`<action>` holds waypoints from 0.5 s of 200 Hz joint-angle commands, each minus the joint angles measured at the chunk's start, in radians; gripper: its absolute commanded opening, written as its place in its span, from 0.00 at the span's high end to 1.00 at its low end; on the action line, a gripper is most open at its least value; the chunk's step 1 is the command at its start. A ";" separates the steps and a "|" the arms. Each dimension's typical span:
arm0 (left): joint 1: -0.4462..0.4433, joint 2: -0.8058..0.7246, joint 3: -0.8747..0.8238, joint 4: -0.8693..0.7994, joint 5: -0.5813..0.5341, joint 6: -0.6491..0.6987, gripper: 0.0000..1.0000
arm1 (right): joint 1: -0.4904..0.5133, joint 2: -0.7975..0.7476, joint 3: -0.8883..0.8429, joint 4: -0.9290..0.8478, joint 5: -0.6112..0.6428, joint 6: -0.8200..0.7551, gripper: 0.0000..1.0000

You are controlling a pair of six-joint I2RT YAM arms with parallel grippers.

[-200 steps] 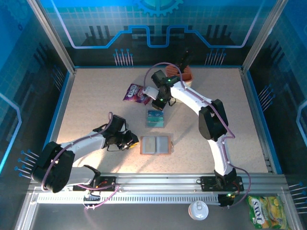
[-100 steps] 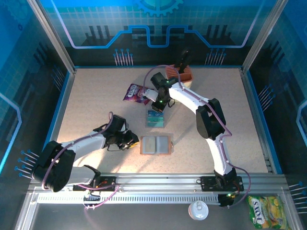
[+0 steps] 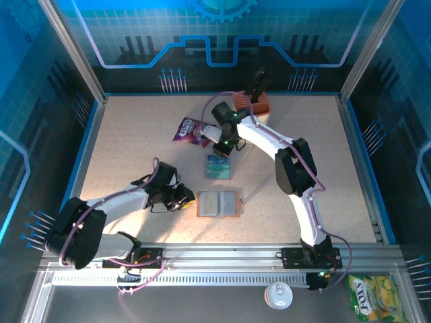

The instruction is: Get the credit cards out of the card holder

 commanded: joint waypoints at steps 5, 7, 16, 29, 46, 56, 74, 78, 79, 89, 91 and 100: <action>0.003 0.012 -0.008 0.007 0.024 -0.008 0.80 | 0.004 0.020 -0.013 -0.028 -0.041 -0.001 1.00; 0.005 0.013 -0.008 0.008 0.024 -0.009 0.80 | 0.004 0.019 -0.012 -0.028 -0.043 0.000 1.00; 0.003 0.012 -0.008 0.009 0.024 -0.009 0.80 | 0.004 0.012 -0.006 -0.027 -0.050 -0.002 1.00; 0.003 0.010 -0.008 0.009 0.025 -0.008 0.80 | 0.004 -0.004 0.001 -0.023 -0.063 0.004 1.00; 0.004 0.009 -0.007 0.009 0.027 -0.008 0.80 | 0.004 -0.034 -0.002 -0.009 -0.069 0.016 1.00; 0.004 0.007 -0.005 0.011 0.030 -0.008 0.80 | 0.005 -0.053 -0.009 0.002 -0.064 0.028 1.00; 0.003 0.003 -0.004 0.010 0.033 -0.007 0.80 | 0.007 -0.096 -0.026 0.017 -0.058 0.050 1.00; 0.002 0.002 -0.003 0.012 0.033 -0.008 0.80 | 0.007 -0.105 -0.034 0.023 -0.057 0.056 1.00; 0.001 0.001 -0.003 0.012 0.033 -0.009 0.80 | 0.007 -0.109 -0.036 0.025 -0.056 0.057 1.00; -0.001 0.001 -0.002 0.014 0.034 -0.007 0.80 | 0.010 -0.137 -0.056 0.041 -0.052 0.080 0.99; -0.002 0.001 -0.001 0.014 0.035 -0.007 0.80 | 0.011 -0.143 -0.061 0.044 -0.052 0.085 0.99; -0.005 0.001 -0.001 0.017 0.037 -0.008 0.80 | 0.015 -0.169 -0.084 0.060 -0.052 0.111 0.99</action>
